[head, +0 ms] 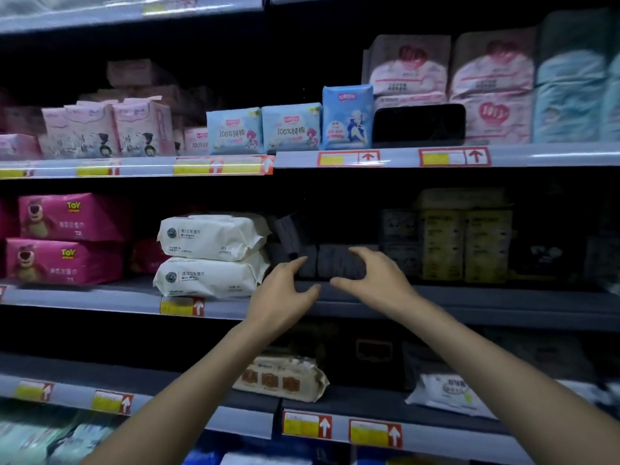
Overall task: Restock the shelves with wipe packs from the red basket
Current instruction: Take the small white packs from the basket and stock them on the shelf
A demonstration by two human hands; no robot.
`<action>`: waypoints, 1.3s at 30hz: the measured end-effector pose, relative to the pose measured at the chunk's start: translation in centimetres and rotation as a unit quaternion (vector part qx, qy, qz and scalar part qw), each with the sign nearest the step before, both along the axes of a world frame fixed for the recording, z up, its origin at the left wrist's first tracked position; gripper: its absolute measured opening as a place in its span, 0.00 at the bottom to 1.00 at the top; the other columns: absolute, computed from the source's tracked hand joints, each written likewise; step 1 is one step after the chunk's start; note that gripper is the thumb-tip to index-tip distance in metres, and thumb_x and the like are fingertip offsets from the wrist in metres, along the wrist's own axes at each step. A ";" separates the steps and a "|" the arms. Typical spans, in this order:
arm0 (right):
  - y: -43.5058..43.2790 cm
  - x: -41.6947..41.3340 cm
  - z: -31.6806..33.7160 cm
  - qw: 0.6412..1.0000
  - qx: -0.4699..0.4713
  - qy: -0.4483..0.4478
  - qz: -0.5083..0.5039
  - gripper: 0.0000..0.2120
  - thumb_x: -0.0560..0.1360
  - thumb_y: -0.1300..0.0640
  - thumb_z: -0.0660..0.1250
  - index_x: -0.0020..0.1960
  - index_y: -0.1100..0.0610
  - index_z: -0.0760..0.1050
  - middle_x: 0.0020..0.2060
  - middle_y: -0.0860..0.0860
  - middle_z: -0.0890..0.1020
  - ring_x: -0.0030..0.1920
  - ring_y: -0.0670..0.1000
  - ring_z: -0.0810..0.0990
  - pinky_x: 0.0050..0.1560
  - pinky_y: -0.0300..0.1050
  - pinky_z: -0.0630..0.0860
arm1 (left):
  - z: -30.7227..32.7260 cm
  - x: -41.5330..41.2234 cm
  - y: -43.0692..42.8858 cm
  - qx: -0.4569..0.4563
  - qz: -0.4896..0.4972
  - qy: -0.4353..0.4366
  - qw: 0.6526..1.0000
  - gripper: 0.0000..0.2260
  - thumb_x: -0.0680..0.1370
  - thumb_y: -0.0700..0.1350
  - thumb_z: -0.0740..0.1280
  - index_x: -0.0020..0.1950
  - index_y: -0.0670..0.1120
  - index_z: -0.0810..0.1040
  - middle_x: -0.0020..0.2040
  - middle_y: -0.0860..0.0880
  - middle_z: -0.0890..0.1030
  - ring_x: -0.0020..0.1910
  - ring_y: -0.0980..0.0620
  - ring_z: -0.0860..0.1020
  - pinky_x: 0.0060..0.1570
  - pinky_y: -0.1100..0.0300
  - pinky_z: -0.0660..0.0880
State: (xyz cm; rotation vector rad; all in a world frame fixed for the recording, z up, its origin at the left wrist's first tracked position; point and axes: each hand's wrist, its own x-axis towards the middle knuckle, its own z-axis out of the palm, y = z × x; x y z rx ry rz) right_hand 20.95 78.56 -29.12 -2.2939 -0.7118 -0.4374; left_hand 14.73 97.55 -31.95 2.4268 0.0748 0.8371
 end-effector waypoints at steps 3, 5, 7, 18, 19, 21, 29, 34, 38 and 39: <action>-2.6 -1.4 -1.3 0.998 -0.061 -0.004 -0.004 0.46 0.72 0.30 0.69 0.82 0.44 0.53 0.80 0.49 0.59 0.79 0.55 0.60 0.74 0.54 0.67 | -1.1 -1.5 -1.1 0.149 0.031 0.054 0.987 0.37 0.77 0.67 0.62 0.84 0.56 0.59 0.81 0.50 0.65 0.78 0.46 0.67 0.72 0.44 0.70; -4.3 -2.3 -2.3 0.996 -0.084 -0.002 -0.007 0.48 0.71 0.29 0.69 0.83 0.42 0.50 0.82 0.50 0.54 0.82 0.55 0.53 0.78 0.57 0.61 | -2.2 -2.4 -1.9 0.230 0.044 0.076 0.969 0.38 0.78 0.69 0.62 0.85 0.58 0.53 0.84 0.49 0.59 0.82 0.46 0.59 0.78 0.42 0.60; -6.0 -3.4 -3.7 0.993 -0.116 -0.006 -0.017 0.50 0.70 0.28 0.69 0.83 0.40 0.47 0.83 0.51 0.50 0.82 0.55 0.47 0.80 0.57 0.55 | -3.7 -3.2 -2.7 0.271 0.045 0.096 0.957 0.41 0.76 0.72 0.56 0.85 0.59 0.49 0.85 0.48 0.55 0.84 0.46 0.53 0.80 0.42 0.54; -13.8 -6.9 -18.9 0.976 -0.214 0.046 -0.012 0.53 0.71 0.33 0.73 0.83 0.40 0.42 0.83 0.51 0.45 0.82 0.54 0.41 0.80 0.55 0.49 | -17.6 -6.9 -5.6 0.339 -0.037 0.118 0.933 0.42 0.74 0.75 0.52 0.85 0.56 0.55 0.84 0.43 0.59 0.83 0.40 0.57 0.78 0.35 0.59; -14.2 -7.2 -20.8 0.973 -0.225 0.053 -0.006 0.53 0.71 0.33 0.73 0.83 0.40 0.42 0.83 0.51 0.46 0.83 0.54 0.42 0.81 0.55 0.49 | -19.3 -7.2 -5.8 0.340 -0.048 0.128 0.930 0.42 0.75 0.74 0.53 0.85 0.55 0.55 0.83 0.43 0.61 0.83 0.40 0.59 0.77 0.35 0.60; -15.0 -7.4 -24.4 0.968 -0.241 0.067 0.007 0.52 0.71 0.35 0.74 0.83 0.41 0.45 0.83 0.54 0.49 0.83 0.56 0.45 0.81 0.55 0.50 | -22.4 -7.9 -6.3 0.333 -0.067 0.152 0.928 0.41 0.75 0.72 0.56 0.84 0.55 0.57 0.82 0.43 0.65 0.81 0.40 0.63 0.76 0.37 0.64; -15.6 -8.6 -37.6 0.913 -0.338 0.220 0.060 0.47 0.71 0.41 0.75 0.82 0.49 0.54 0.75 0.55 0.65 0.74 0.59 0.66 0.73 0.52 0.66 | -34.5 -9.5 -7.3 0.340 -0.148 0.296 0.880 0.40 0.75 0.70 0.59 0.84 0.54 0.59 0.77 0.47 0.70 0.74 0.42 0.71 0.70 0.43 0.70; -15.2 -10.9 -42.3 0.814 -0.474 0.282 0.183 0.33 0.77 0.45 0.70 0.78 0.52 0.63 0.66 0.56 0.75 0.66 0.60 0.76 0.61 0.54 0.76 | -39.8 -10.3 -7.3 0.395 -0.223 0.413 0.790 0.40 0.76 0.73 0.57 0.84 0.55 0.58 0.76 0.47 0.70 0.73 0.42 0.70 0.69 0.45 0.69; -15.4 -13.0 -44.5 0.760 -0.522 0.311 0.231 0.23 0.78 0.45 0.66 0.71 0.52 0.70 0.62 0.56 0.78 0.63 0.60 0.78 0.57 0.53 0.78 | -41.9 -10.6 -7.4 0.382 -0.239 0.519 0.727 0.46 0.72 0.78 0.61 0.84 0.56 0.55 0.79 0.47 0.65 0.75 0.40 0.66 0.73 0.43 0.66; -15.5 -13.3 -44.9 0.753 -0.532 0.311 0.230 0.23 0.79 0.44 0.66 0.71 0.51 0.70 0.62 0.56 0.78 0.63 0.59 0.78 0.57 0.53 0.78 | -42.1 -10.5 -7.3 0.369 -0.245 0.536 0.719 0.48 0.70 0.78 0.63 0.84 0.57 0.55 0.81 0.47 0.63 0.76 0.40 0.65 0.73 0.43 0.66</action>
